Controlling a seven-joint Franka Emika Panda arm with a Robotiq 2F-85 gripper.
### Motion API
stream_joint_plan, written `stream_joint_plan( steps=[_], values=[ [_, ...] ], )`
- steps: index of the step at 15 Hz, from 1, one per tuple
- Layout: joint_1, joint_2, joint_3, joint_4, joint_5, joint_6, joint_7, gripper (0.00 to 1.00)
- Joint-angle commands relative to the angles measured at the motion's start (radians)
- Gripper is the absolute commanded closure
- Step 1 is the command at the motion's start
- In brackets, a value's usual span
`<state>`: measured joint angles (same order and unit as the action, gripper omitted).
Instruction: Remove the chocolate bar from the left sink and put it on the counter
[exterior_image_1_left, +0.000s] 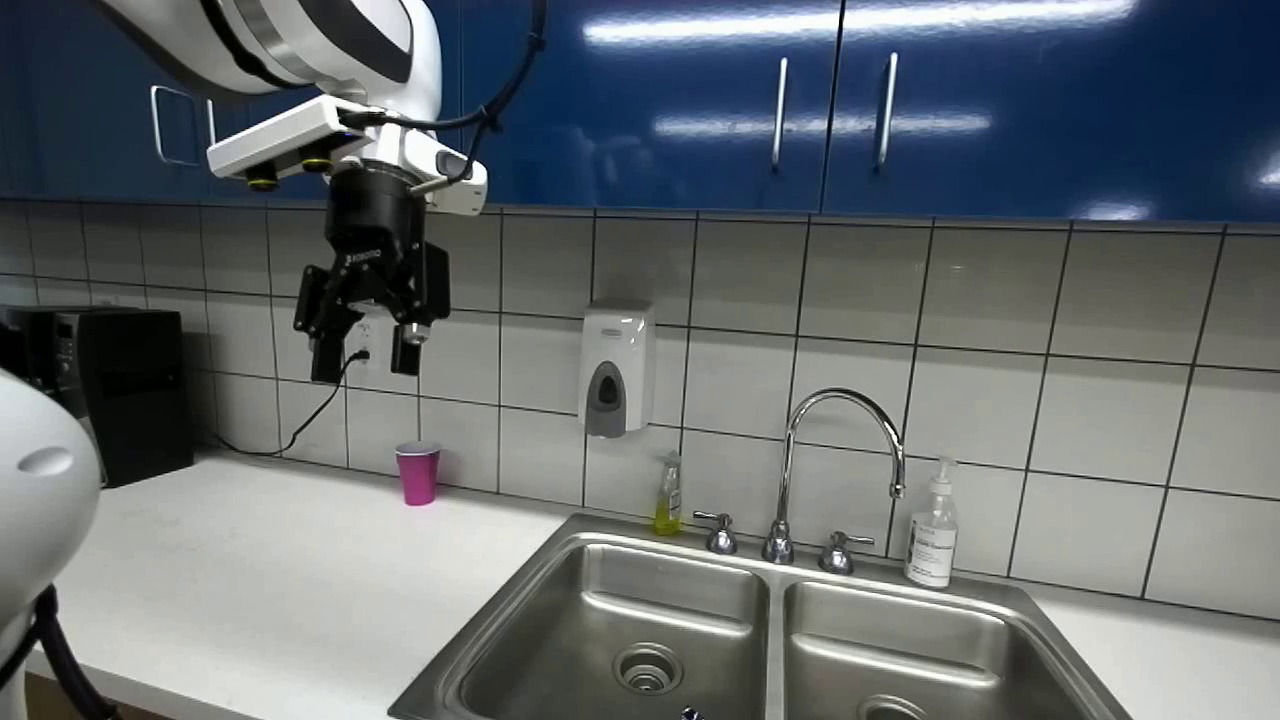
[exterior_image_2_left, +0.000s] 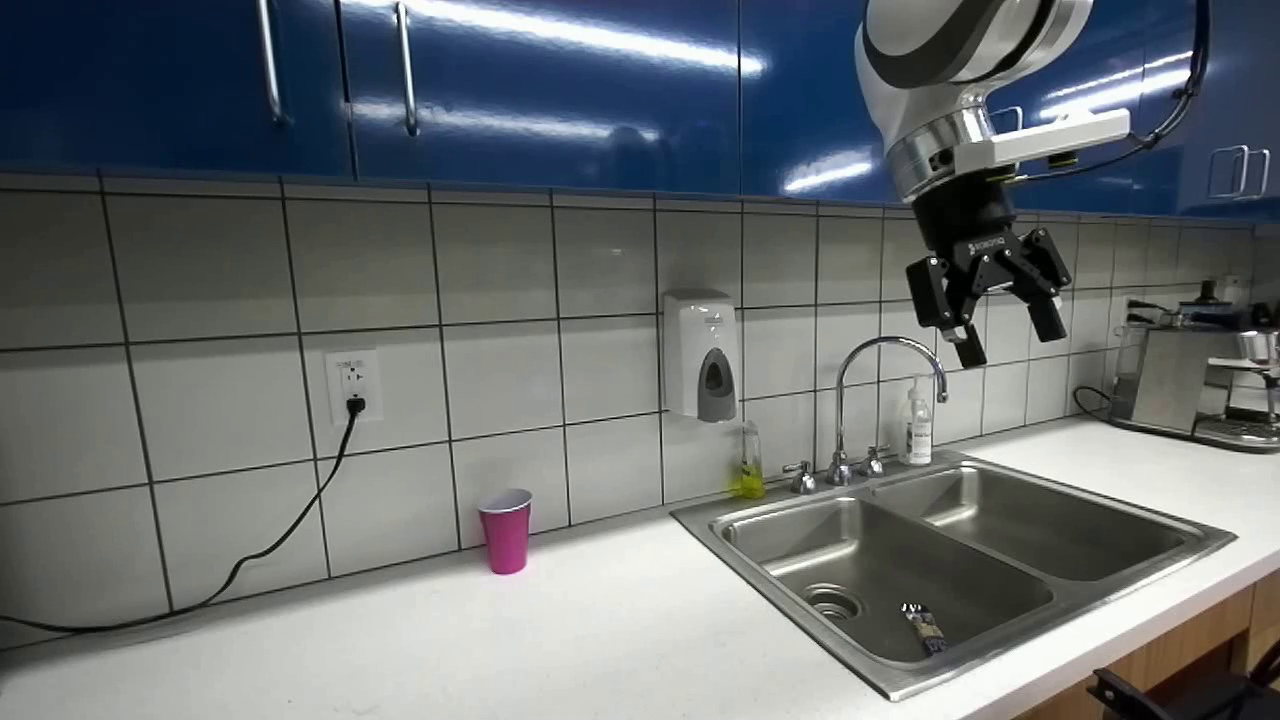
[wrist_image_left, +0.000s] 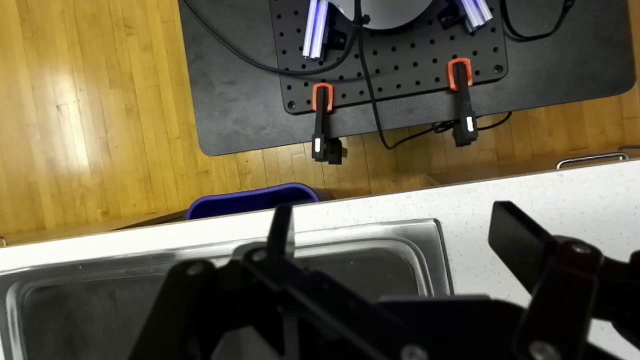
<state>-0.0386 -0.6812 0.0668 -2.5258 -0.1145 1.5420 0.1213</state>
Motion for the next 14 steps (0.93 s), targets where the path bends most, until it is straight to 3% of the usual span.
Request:
stream_joint_plan(
  steps=[1, 8, 14],
  values=[
    [0.005, 0.032, -0.006, -0.019, -0.004, 0.066, 0.028, 0.00],
    [-0.024, 0.222, -0.023, -0.094, -0.030, 0.366, 0.080, 0.00],
    [-0.086, 0.443, -0.064, -0.089, -0.105, 0.604, 0.158, 0.00]
  ],
)
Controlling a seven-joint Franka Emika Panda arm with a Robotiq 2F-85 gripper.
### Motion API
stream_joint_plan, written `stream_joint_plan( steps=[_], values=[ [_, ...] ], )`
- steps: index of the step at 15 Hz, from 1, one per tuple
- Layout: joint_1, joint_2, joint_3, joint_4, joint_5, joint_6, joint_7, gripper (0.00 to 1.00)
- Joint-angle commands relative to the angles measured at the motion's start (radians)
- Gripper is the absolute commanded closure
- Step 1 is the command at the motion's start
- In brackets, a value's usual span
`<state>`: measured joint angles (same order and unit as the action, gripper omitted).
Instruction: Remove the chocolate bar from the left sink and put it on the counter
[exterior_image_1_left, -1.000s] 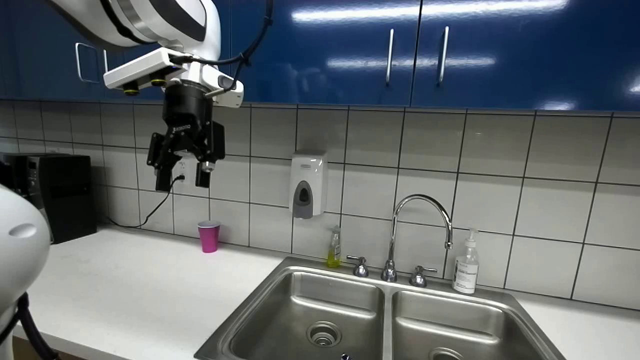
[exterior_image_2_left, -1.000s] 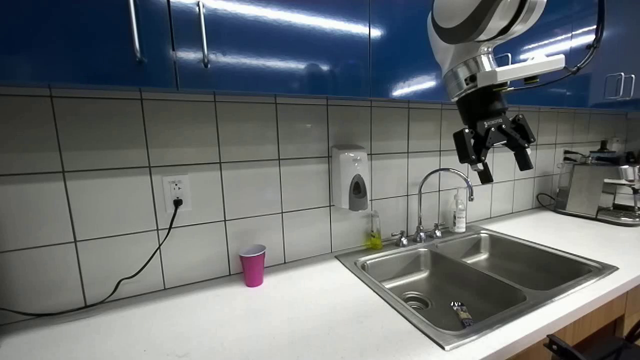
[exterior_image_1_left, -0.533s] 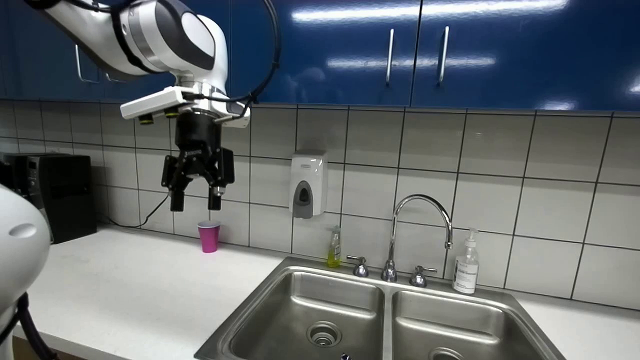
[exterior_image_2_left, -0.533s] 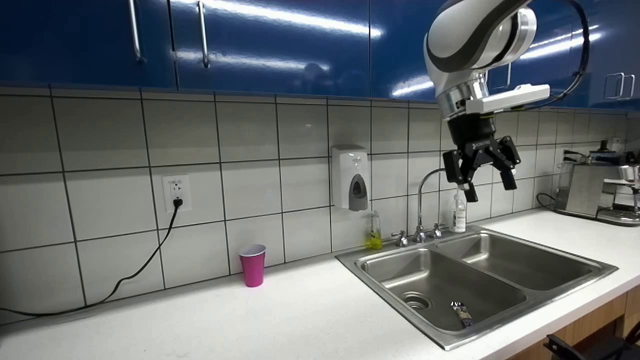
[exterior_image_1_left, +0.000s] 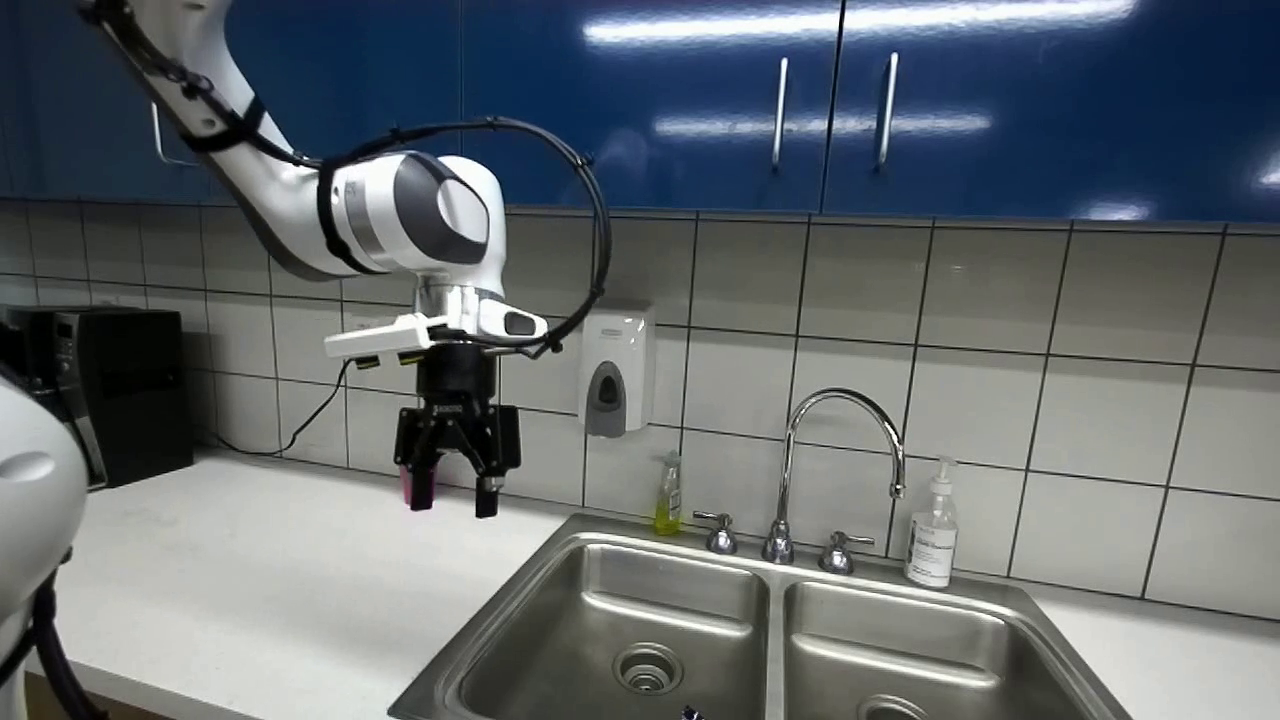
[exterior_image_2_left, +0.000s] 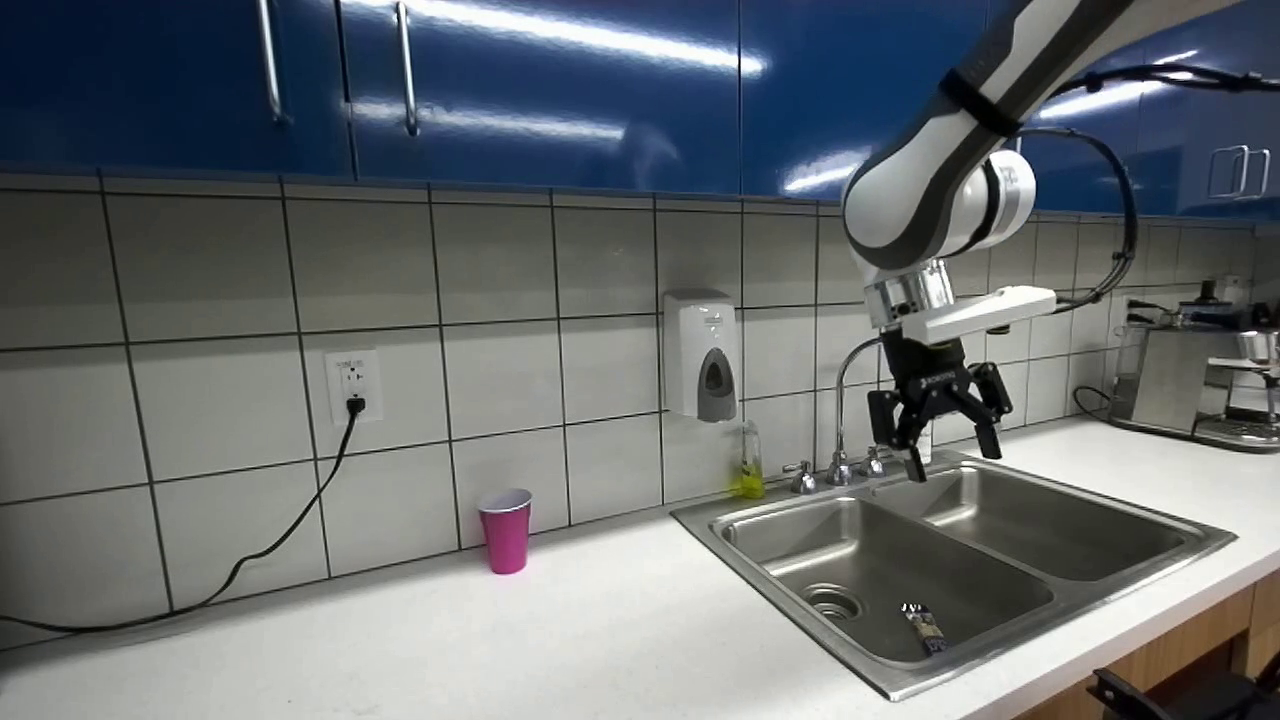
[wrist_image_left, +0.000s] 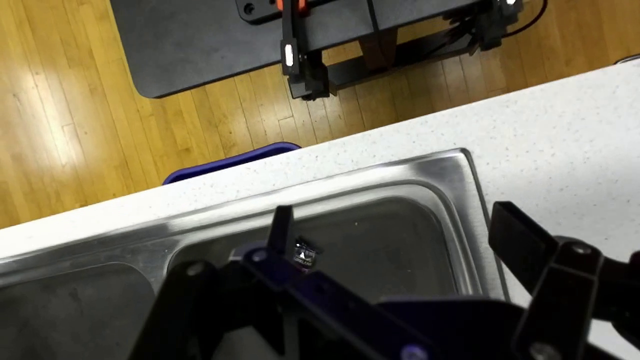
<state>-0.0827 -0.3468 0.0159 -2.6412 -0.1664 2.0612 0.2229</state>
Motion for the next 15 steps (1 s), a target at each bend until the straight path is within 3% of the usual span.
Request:
stream_joint_plan(
  steps=[1, 6, 15],
  values=[
    [-0.056, 0.149, -0.024, 0.030, -0.076, 0.126, 0.074, 0.00],
    [-0.084, 0.335, -0.085, 0.075, -0.124, 0.270, 0.136, 0.00],
    [-0.061, 0.655, -0.151, 0.239, 0.023, 0.411, 0.070, 0.00]
  ],
)
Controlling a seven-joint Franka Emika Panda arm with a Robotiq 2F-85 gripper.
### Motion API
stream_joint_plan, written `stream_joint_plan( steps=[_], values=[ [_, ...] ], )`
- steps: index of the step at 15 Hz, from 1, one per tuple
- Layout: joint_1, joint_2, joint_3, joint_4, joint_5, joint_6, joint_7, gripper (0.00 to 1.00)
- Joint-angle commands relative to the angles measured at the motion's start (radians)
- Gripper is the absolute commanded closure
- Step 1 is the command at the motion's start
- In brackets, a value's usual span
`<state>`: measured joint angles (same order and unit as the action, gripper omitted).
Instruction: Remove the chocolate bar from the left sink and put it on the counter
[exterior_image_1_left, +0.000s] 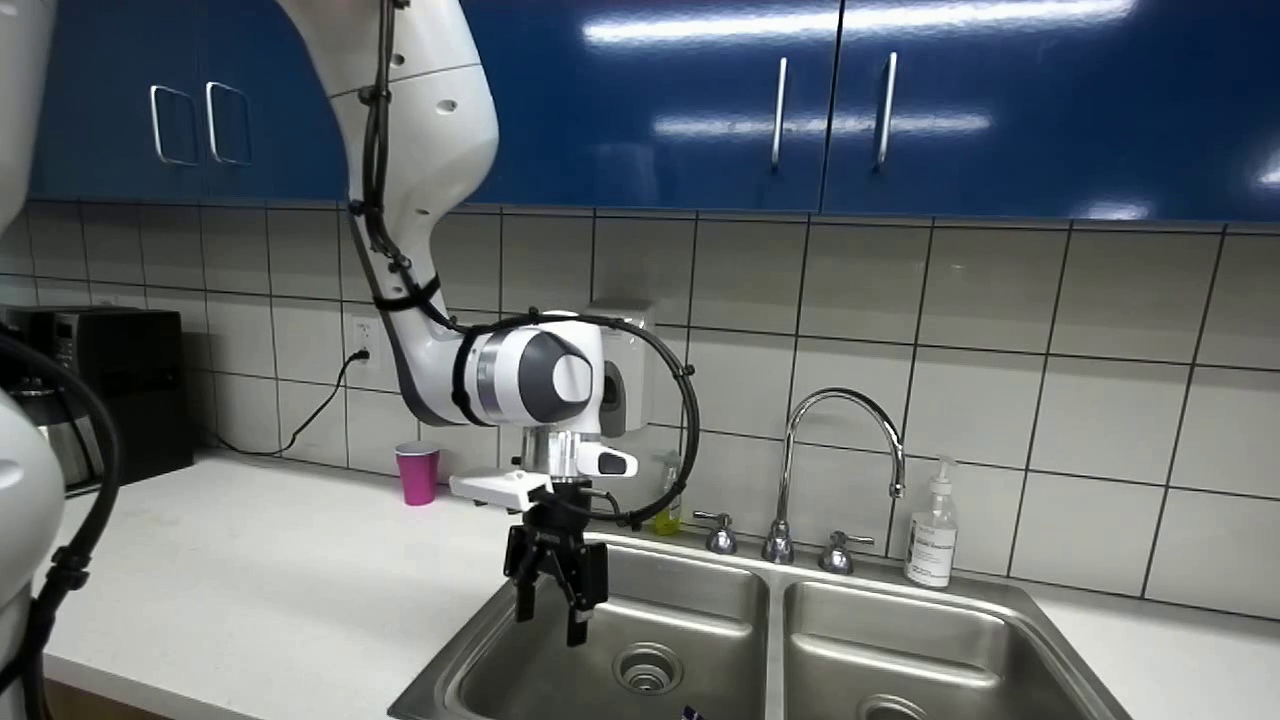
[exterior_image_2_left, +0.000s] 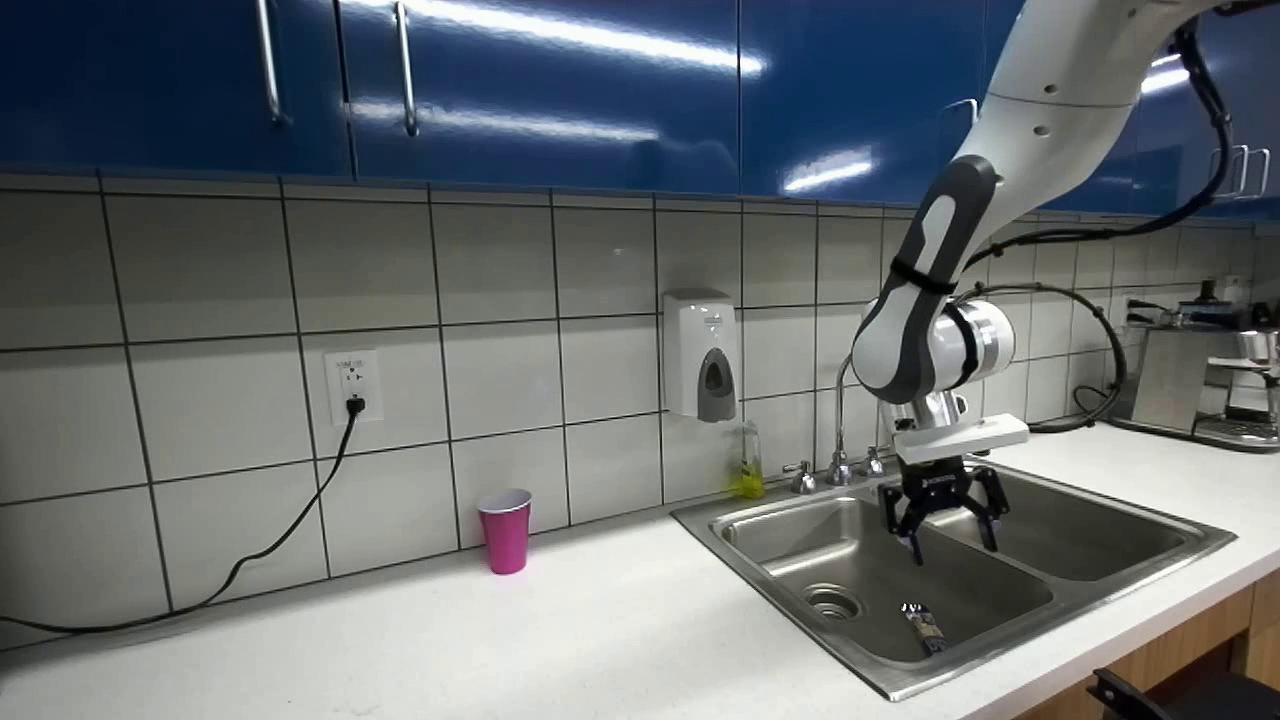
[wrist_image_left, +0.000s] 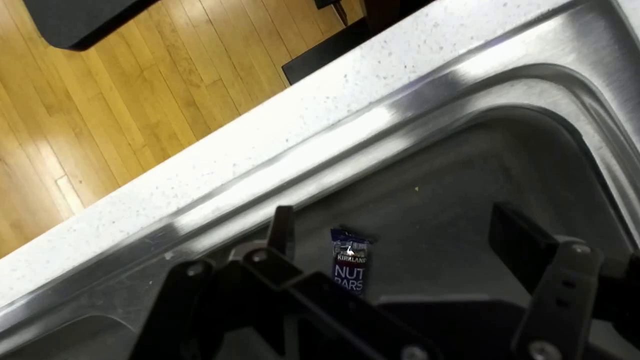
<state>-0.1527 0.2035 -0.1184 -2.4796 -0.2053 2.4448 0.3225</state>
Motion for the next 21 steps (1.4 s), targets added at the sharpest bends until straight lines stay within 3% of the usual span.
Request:
stream_joint_plan(
  steps=[1, 11, 21],
  values=[
    [0.010, 0.134, -0.018, 0.097, 0.081, 0.036, -0.032, 0.00],
    [0.005, 0.410, -0.032, 0.342, 0.186, 0.046, -0.058, 0.00],
    [-0.032, 0.614, -0.091, 0.562, 0.220, 0.030, -0.054, 0.00]
  ],
)
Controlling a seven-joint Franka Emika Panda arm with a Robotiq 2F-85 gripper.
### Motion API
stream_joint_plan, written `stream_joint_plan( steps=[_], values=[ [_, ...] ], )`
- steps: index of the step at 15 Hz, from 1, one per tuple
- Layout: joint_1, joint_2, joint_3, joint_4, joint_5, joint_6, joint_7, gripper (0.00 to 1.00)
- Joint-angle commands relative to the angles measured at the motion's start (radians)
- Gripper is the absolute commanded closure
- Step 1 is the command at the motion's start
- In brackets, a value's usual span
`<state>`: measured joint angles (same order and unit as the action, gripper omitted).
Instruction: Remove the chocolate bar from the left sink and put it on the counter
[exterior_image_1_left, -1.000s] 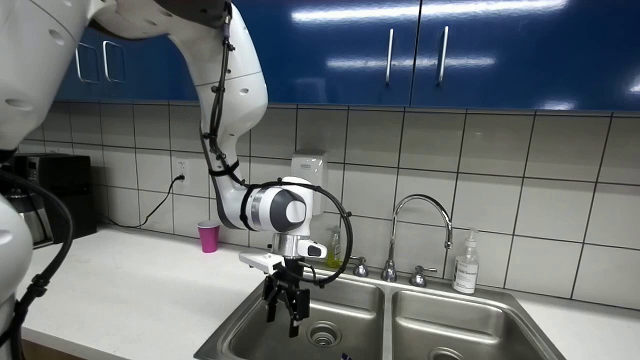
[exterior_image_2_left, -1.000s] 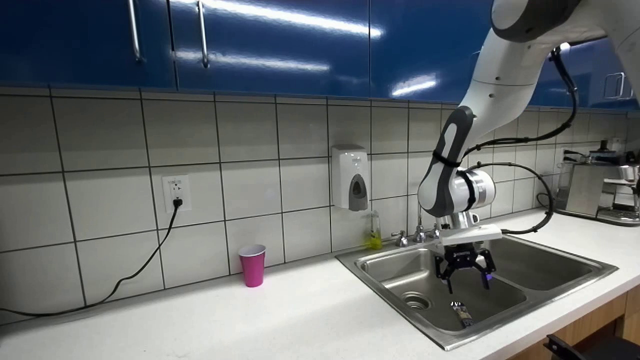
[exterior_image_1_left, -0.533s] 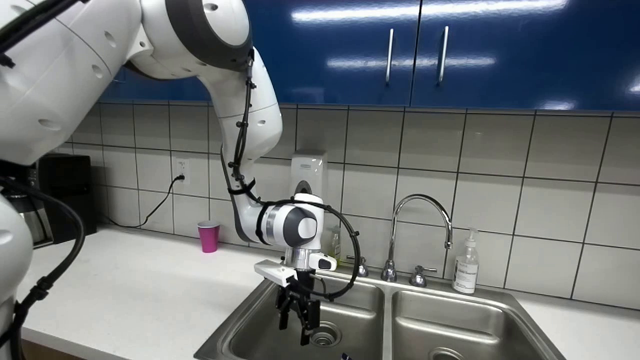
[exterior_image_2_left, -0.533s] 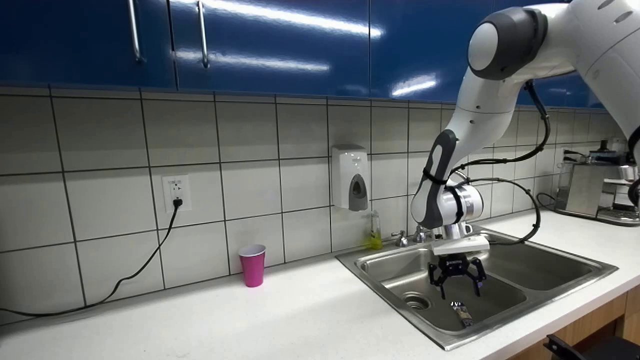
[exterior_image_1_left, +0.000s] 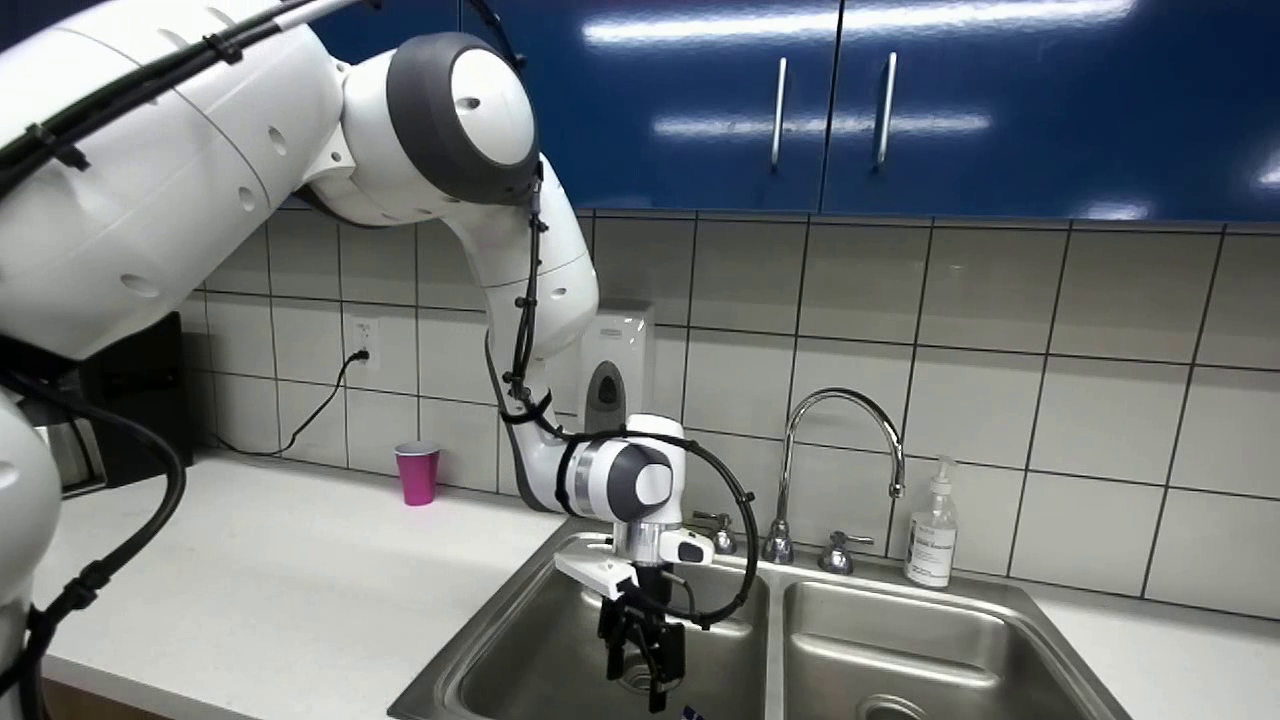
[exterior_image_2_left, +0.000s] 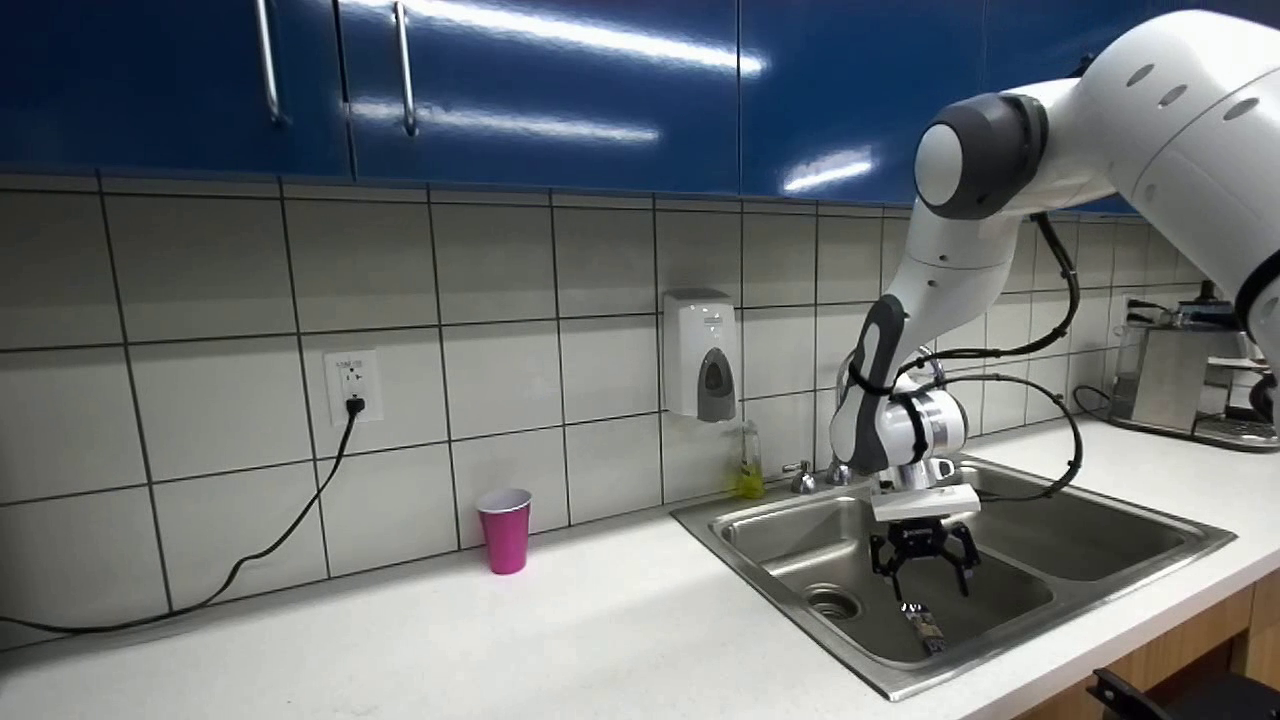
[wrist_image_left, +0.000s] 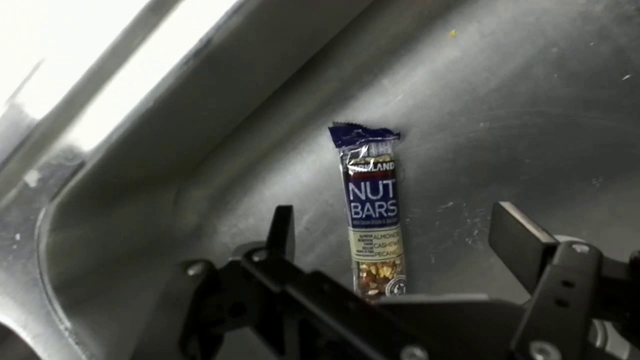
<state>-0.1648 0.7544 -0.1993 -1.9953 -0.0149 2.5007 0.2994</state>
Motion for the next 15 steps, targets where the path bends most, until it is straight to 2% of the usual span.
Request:
stream_joint_plan(
  steps=[1, 2, 3, 15],
  values=[
    [-0.025, 0.082, -0.012, 0.093, 0.032, -0.028, -0.034, 0.00],
    [-0.027, 0.099, -0.017, 0.108, 0.030, -0.034, -0.035, 0.00],
    [-0.002, 0.064, -0.026, 0.058, 0.023, -0.005, -0.013, 0.00],
    [0.004, 0.083, -0.031, 0.067, 0.022, -0.003, -0.012, 0.00]
  ],
)
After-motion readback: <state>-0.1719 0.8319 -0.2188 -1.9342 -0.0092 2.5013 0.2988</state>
